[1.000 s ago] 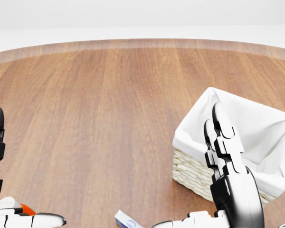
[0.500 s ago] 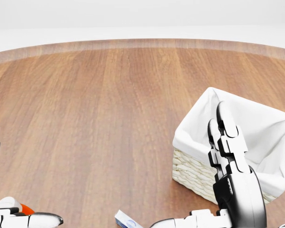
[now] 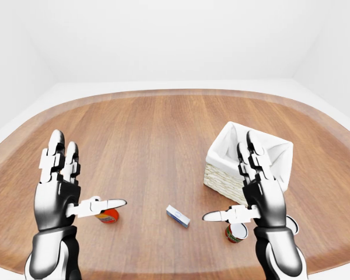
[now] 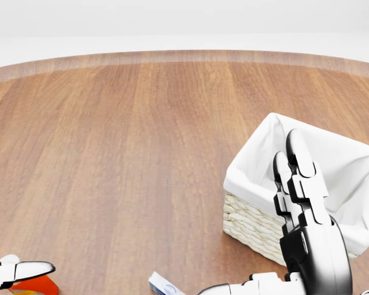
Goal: Pick up the ketchup, and put it in the basket.
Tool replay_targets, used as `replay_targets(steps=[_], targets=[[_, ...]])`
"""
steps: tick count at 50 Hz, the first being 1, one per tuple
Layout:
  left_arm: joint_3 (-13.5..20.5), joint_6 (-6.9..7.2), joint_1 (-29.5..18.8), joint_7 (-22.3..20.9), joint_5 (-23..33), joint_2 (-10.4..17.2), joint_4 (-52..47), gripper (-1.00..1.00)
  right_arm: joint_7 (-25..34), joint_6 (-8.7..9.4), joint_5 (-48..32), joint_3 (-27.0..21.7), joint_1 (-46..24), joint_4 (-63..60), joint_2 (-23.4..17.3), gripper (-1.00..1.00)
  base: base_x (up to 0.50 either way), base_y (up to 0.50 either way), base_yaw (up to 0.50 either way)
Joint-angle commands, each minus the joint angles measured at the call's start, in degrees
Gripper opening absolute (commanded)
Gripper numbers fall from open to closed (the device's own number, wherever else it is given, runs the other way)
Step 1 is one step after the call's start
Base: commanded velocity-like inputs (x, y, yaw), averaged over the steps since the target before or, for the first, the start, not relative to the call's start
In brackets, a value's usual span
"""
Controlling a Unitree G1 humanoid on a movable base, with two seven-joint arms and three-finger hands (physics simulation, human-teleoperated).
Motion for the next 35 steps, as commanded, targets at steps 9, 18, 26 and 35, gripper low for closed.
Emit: replay_targets(steps=[9,18,26,35], targets=[[4.2,0.00,-4.0,0.7,0.9,4.2,12.2,1.00,0.4,0.00,0.3,-0.7,-0.5,0.8,0.4,1.00,0.00,0.00,0.00],[5.2,-1.13,-4.3,0.4,2.7,5.6,16.4,1.00,0.6,0.00,0.6,-1.0,-0.6,0.7,0.4,1.00,0.00,0.00,0.00],[5.3,-2.72,-3.9,0.0,4.1,5.7,17.3,1.00,0.7,0.00,0.7,-1.3,-0.9,1.6,0.5,1.00,0.00,0.00,0.00],[5.7,-4.86,-2.0,-2.1,5.1,4.6,17.3,1.00,0.0,0.00,-0.1,0.1,-0.8,1.6,0.2,1.00,0.00,0.00,0.00]])
